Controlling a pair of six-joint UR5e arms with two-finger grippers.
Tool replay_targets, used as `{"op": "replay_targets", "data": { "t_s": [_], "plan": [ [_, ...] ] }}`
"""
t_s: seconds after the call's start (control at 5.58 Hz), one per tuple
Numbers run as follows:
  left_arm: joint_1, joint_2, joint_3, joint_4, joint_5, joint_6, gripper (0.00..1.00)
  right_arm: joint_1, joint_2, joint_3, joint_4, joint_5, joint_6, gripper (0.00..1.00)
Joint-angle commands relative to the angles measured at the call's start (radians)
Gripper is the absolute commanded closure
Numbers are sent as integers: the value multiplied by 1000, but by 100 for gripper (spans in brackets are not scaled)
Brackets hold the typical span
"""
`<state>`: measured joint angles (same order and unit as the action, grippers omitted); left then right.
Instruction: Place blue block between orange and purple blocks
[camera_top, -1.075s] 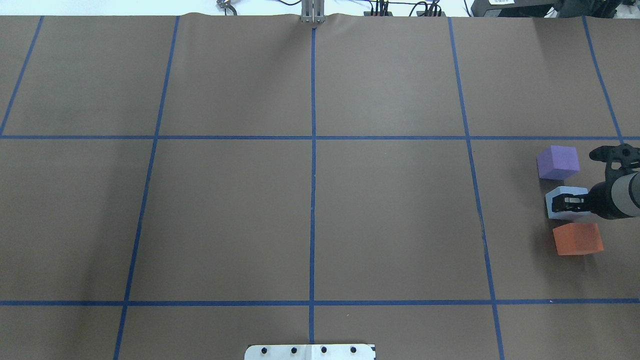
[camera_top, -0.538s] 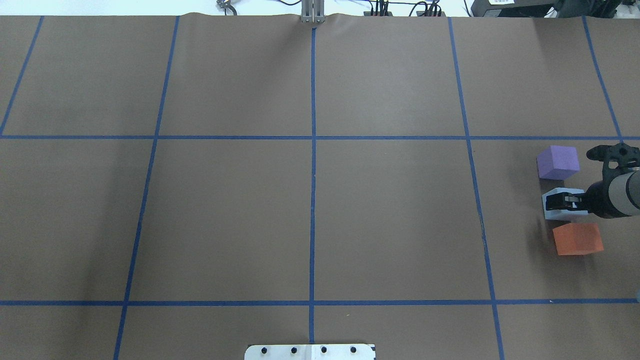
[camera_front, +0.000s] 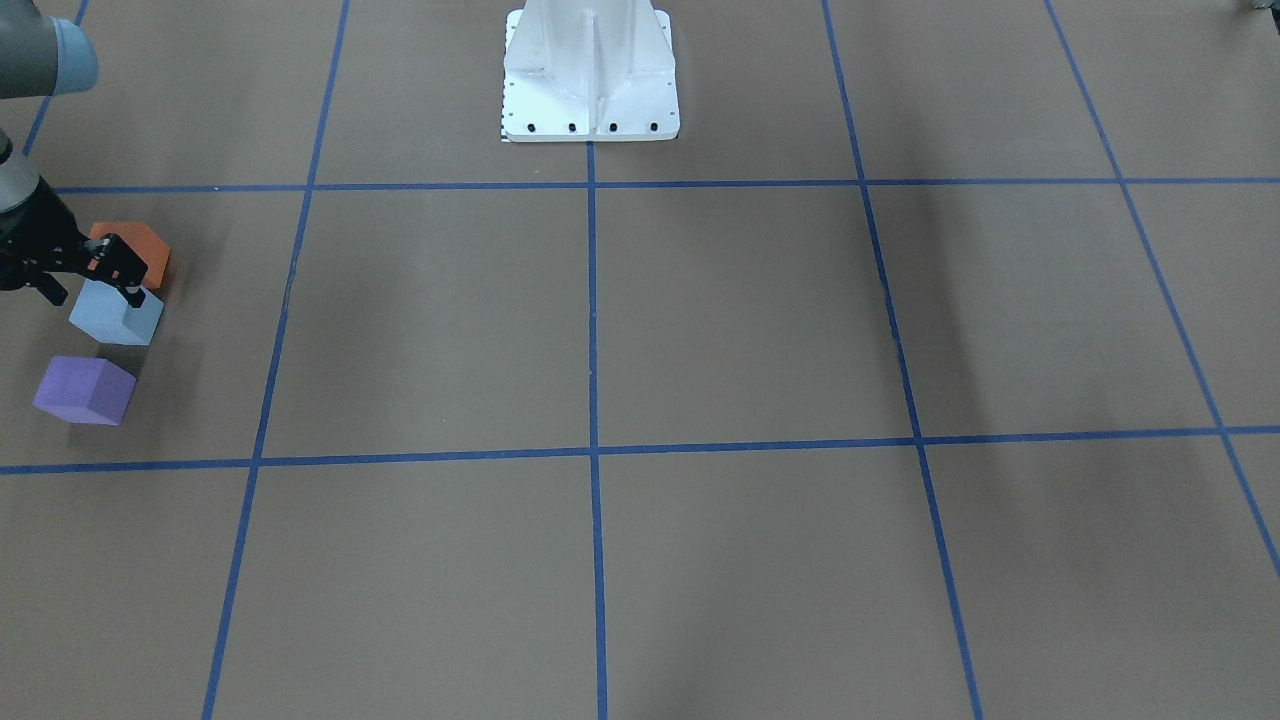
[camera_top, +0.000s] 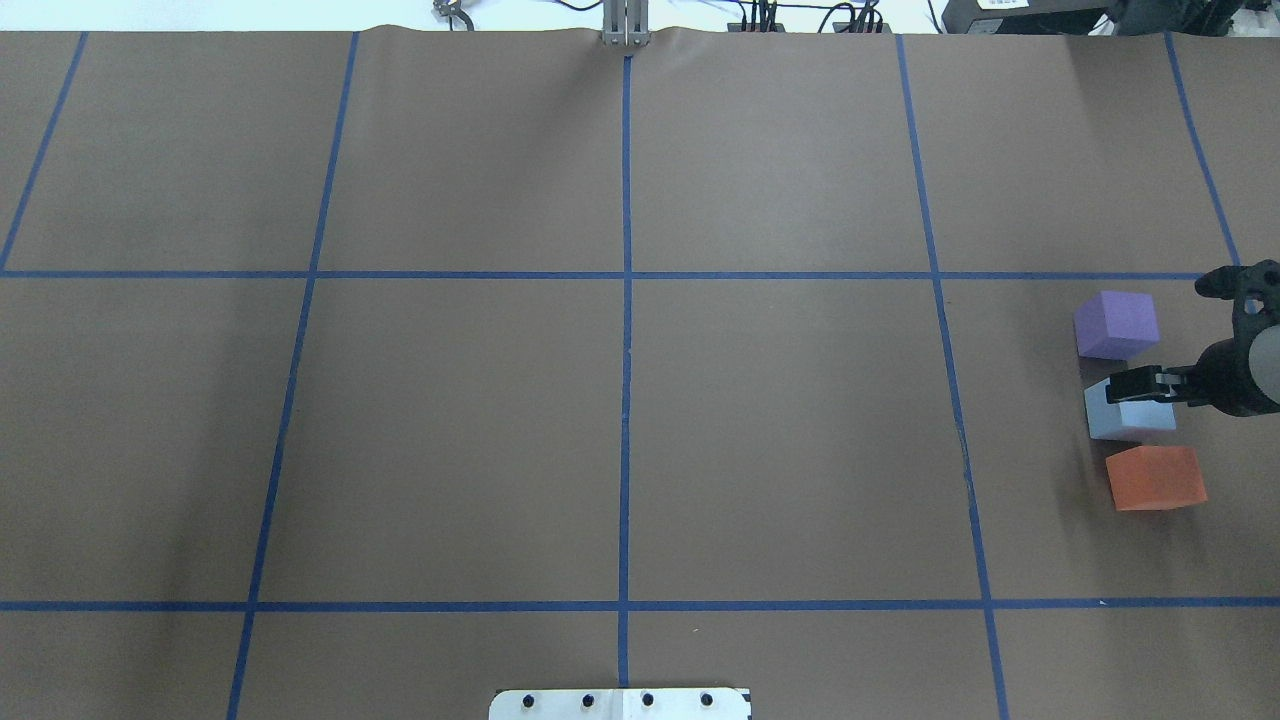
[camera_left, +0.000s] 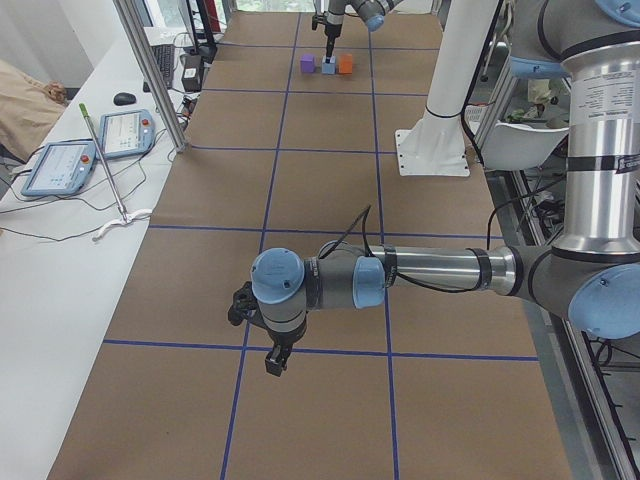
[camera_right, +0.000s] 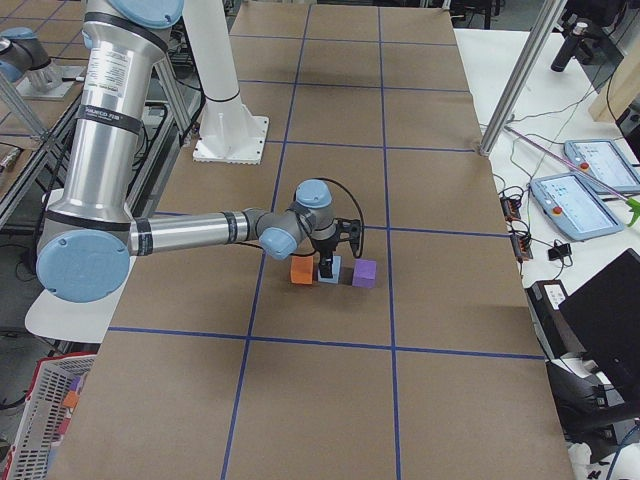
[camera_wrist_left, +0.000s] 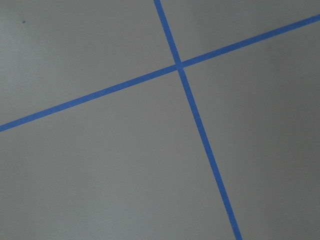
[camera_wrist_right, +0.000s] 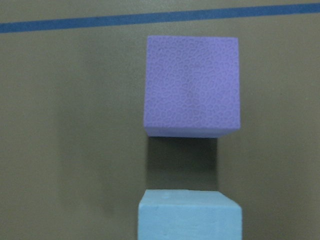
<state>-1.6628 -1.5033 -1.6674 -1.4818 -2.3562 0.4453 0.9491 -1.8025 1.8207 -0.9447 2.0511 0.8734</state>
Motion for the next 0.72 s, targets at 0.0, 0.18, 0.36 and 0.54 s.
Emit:
{"op": "replay_targets", "data": {
  "t_s": [0.0, 0.18, 0.36, 0.54],
  "plan": [
    [0, 0, 0, 0, 0, 3, 0, 223, -3, -6, -140, 143, -363, 0],
    [0, 0, 0, 0, 0, 4, 0, 329, -6, -6, -243, 183, -527, 0],
    [0, 2, 0, 0, 0, 7, 0, 440, -5, -6, -343, 231, -688, 0],
    [0, 2, 0, 0, 2, 9, 0, 565, 6, 11, -515, 259, -876, 0]
  ]
}}
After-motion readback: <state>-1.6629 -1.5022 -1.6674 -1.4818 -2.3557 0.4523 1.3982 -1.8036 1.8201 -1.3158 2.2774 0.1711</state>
